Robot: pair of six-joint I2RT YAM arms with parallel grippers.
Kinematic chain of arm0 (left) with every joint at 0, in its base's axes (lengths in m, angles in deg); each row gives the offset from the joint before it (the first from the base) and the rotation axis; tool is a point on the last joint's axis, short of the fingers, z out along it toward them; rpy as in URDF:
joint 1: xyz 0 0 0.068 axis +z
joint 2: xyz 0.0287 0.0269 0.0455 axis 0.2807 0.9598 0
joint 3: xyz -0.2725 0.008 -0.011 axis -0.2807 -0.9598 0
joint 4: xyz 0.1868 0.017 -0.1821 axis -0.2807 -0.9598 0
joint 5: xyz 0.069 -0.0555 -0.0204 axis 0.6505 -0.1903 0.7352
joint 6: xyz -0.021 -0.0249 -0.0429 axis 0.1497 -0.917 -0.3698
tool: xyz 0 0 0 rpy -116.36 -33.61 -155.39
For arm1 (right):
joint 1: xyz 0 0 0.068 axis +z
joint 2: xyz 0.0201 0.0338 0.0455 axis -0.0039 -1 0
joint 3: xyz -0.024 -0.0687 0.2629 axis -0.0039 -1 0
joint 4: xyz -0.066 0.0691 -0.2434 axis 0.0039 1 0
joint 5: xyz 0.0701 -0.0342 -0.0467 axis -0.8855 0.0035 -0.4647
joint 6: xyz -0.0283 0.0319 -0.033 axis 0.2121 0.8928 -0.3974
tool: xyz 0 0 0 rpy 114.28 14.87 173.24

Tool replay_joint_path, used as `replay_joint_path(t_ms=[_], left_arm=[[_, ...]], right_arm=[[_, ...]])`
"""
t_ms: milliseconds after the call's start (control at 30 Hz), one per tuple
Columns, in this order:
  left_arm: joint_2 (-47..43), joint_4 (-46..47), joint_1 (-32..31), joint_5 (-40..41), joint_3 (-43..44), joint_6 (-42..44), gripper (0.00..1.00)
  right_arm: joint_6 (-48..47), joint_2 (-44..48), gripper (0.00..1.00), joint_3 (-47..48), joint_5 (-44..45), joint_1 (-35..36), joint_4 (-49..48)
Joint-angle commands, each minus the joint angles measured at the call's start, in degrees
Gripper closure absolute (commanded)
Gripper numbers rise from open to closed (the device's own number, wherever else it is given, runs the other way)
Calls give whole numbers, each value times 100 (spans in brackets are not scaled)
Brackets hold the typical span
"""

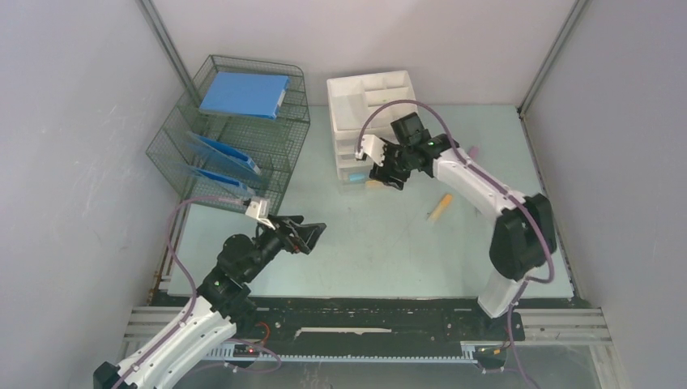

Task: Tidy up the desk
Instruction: Place the stationery in the drawer, then pick up the stationery from the center of the board.

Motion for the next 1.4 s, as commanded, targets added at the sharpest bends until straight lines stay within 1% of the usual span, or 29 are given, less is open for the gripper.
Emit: replay_joint_path(t_ms=[0,100,200,333,400,500,633,700,833,1033,1133,1167,1267,1367], left_arm=[[155,665,33,-588,-5,-280,0],[318,888,33,-868,34,-433,0],[539,1043,33,-1106,108,-590,0],[1030,1267,26,-1457,268,-822,0],[1303,1344,-20,-1567,375,-907,0],[1702,1379,-207,-1531,582,-887,0],[2304,1379,-628,-1243,957,-713,0],[2667,1344,-839,-1102,1196,-646,0],[3475,1131,-1269,-789,1825,-443,0],[4894,658,-1848,-252,2984,-74,0],[5670,156,-2079,19,3766,124,0],[5936,-9,-2153,115,4145,181,1],[6726,-534,-2340,489,5003,296,1],[7493,-1137,-2502,825,5903,501,1]], right_arm=[[588,1042,32,-262,-869,5,936],[694,1666,32,-698,-1446,-133,1174],[799,2336,31,-1058,-1939,-485,1312],[904,3301,31,-1563,-2624,-1187,1305],[1026,3701,29,-1765,-2956,-1657,1244],[1313,4124,25,-2042,-3451,-2346,1062],[1705,4416,20,-2380,-4127,-3267,699],[1812,4452,19,-2481,-4266,-3516,650],[1764,4276,19,-2514,-4273,-3736,902],[2103,4276,19,-2630,-3903,-4083,689],[2358,4476,19,-2776,-3342,-4166,338],[2428,4557,18,-2849,-3087,-4173,191],[2959,4756,17,-3079,-2233,-4199,-439],[3520,4775,16,-3129,-1576,-4213,-804]])
